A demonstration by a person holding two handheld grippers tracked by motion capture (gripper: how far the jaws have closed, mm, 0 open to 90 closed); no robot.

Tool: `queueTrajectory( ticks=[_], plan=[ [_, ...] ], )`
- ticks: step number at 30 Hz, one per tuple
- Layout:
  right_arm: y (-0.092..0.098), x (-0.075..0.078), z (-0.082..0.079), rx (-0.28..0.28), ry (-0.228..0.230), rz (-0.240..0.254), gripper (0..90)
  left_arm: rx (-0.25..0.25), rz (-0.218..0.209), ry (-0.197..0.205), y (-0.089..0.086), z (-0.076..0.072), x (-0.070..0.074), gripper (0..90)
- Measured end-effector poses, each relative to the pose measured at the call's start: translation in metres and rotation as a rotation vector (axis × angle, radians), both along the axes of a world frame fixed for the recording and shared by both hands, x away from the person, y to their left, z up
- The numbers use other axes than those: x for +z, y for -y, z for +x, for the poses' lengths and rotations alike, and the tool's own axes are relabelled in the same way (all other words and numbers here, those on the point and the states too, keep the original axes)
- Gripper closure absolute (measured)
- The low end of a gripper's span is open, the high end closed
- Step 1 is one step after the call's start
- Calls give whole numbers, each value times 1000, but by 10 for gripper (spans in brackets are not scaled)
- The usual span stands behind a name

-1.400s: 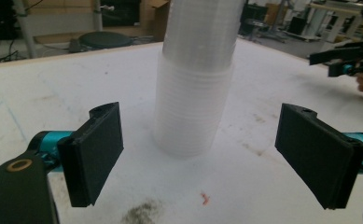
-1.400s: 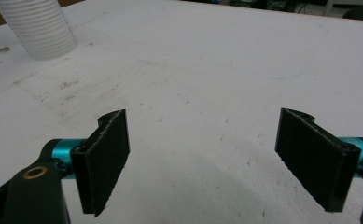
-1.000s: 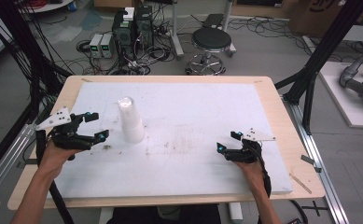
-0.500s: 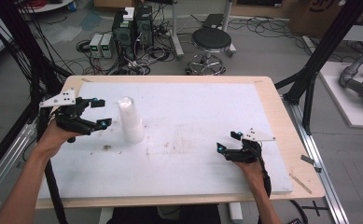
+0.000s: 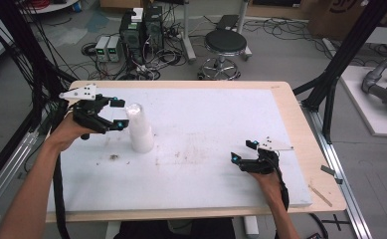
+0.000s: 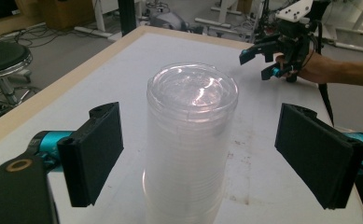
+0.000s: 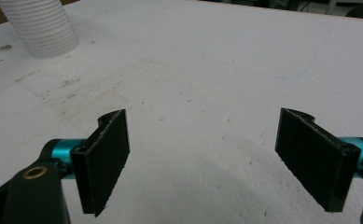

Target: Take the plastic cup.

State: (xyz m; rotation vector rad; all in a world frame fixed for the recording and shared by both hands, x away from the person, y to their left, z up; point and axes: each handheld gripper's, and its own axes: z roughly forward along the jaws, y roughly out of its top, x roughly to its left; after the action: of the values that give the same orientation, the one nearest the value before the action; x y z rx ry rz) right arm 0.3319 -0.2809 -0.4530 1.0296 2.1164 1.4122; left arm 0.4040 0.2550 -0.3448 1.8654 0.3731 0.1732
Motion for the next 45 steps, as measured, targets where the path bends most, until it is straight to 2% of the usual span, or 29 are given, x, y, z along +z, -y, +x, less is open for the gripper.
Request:
queueTrajectory(
  ticks=[2,7,10,12,23,37,45],
  plan=[
    [0,0,0,1,-2,2,173,-3,-9,1,2,2,1,152],
    [0,0,0,1,-8,3,173,-17,29,-5,9,7,2,152],
    [0,0,0,1,-8,3,173,-29,32,-4,14,9,4,152],
    [0,0,0,1,-8,3,173,-34,49,-3,17,10,3,153],
    [0,0,0,2,-6,2,173,-38,92,-24,28,16,-8,154],
    [0,0,1,3,2,-3,173,-49,108,-40,35,18,-14,193],
    [0,0,1,2,-10,0,173,-57,110,-50,35,19,-12,272]
  ],
)
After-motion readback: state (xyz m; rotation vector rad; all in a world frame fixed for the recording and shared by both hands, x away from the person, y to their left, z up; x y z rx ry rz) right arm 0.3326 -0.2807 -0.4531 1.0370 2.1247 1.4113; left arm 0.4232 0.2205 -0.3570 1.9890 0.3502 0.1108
